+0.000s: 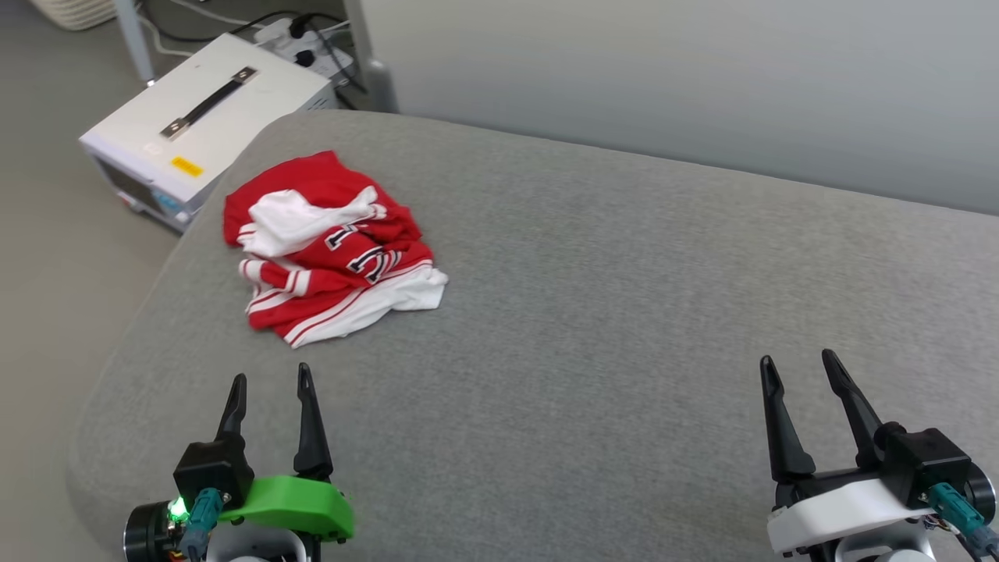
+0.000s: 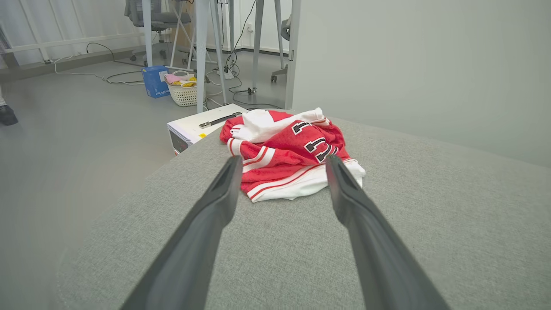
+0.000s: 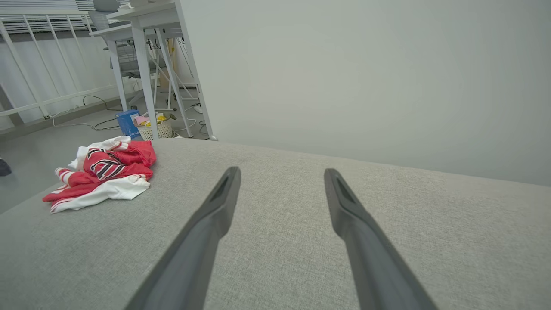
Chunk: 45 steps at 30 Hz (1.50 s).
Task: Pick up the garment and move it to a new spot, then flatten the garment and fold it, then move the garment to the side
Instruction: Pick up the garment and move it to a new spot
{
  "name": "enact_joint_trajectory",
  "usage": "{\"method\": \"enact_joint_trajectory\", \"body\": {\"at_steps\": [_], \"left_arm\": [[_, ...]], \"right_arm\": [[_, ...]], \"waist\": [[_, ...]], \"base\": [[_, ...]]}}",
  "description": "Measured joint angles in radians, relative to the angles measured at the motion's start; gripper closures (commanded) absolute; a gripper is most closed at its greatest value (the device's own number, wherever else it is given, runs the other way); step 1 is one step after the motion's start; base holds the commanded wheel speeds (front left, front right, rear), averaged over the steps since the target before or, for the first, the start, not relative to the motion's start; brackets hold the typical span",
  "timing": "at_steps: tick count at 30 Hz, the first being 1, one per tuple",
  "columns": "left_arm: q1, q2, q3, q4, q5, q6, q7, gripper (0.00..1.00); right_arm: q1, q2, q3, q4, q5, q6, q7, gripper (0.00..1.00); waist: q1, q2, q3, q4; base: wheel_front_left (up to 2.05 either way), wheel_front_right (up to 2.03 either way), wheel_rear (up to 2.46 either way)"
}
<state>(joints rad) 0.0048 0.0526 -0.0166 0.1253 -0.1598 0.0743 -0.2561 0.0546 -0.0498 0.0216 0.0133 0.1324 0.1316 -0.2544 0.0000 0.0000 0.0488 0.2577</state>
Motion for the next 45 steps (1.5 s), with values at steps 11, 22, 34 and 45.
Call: {"method": "enact_joint_trajectory", "body": {"at_steps": [11,22,34,45], "left_arm": [[-0.007,0.000,0.025,0.002,-0.018,0.000,0.000,0.00],[-0.012,0.000,0.030,0.020,-0.041,-0.009,0.000,0.00],[-0.382,0.077,0.123,0.096,-0.012,-0.163,0.000,0.00],[-0.761,0.272,-0.071,0.309,-0.171,-0.202,0.142,0.00]], "right_arm": [[-0.012,0.001,0.024,-0.019,-0.042,0.000,-0.003,0.00],[-0.017,0.001,0.033,-0.021,-0.049,0.000,-0.003,0.00],[-0.103,-0.011,0.040,-0.053,-0.109,0.000,-0.003,0.00],[-0.170,-0.055,0.007,-0.098,-0.109,0.000,-0.004,0.00]], "waist": [[0.0000,0.0000,0.024,0.145],[0.0000,0.0000,0.044,0.228],[0.0000,0.0000,0.130,0.179],[0.0001,0.0000,0.262,0.095]], "base": [[0.00,0.00,0.00],[0.00,0.00,0.00],[0.00,0.00,0.00],[0.00,0.00,0.00]]}}
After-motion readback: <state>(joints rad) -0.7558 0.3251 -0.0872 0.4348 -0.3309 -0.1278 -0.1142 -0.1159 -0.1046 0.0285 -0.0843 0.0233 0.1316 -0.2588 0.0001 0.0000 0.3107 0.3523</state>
